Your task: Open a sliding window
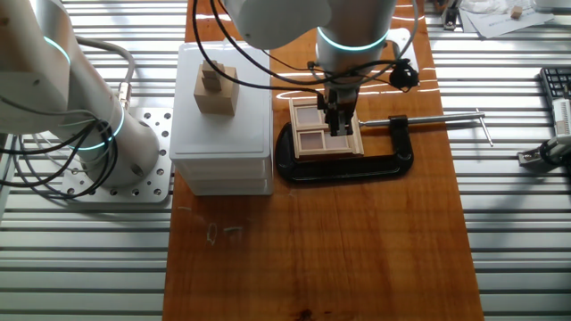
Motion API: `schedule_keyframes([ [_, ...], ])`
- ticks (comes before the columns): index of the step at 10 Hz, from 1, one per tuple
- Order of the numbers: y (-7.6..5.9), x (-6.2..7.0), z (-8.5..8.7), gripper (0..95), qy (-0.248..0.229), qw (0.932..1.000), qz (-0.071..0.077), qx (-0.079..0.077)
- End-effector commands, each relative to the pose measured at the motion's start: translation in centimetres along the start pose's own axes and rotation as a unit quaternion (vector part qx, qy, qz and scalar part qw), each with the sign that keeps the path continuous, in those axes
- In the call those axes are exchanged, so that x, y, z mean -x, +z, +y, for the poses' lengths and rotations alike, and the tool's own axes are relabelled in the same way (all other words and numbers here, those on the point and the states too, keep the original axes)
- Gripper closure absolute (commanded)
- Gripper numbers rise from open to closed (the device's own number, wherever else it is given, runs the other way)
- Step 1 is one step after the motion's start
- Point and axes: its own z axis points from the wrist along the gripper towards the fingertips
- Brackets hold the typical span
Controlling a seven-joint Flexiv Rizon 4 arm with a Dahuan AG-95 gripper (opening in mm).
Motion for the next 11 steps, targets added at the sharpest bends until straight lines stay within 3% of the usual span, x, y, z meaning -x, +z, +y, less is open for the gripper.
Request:
schedule_keyframes([
  [1, 0.06, 0.04, -0.02, 95.0, 0.005, 1.0, -0.001, -0.001],
  [4, 0.06, 0.04, -0.02, 95.0, 0.002, 1.0, -0.008, 0.003],
  [7, 0.06, 0.04, -0.02, 95.0, -0.014, 0.9999, 0.001, 0.008],
  [11, 0.06, 0.04, -0.02, 95.0, -0.045, 0.9989, -0.002, 0.009],
])
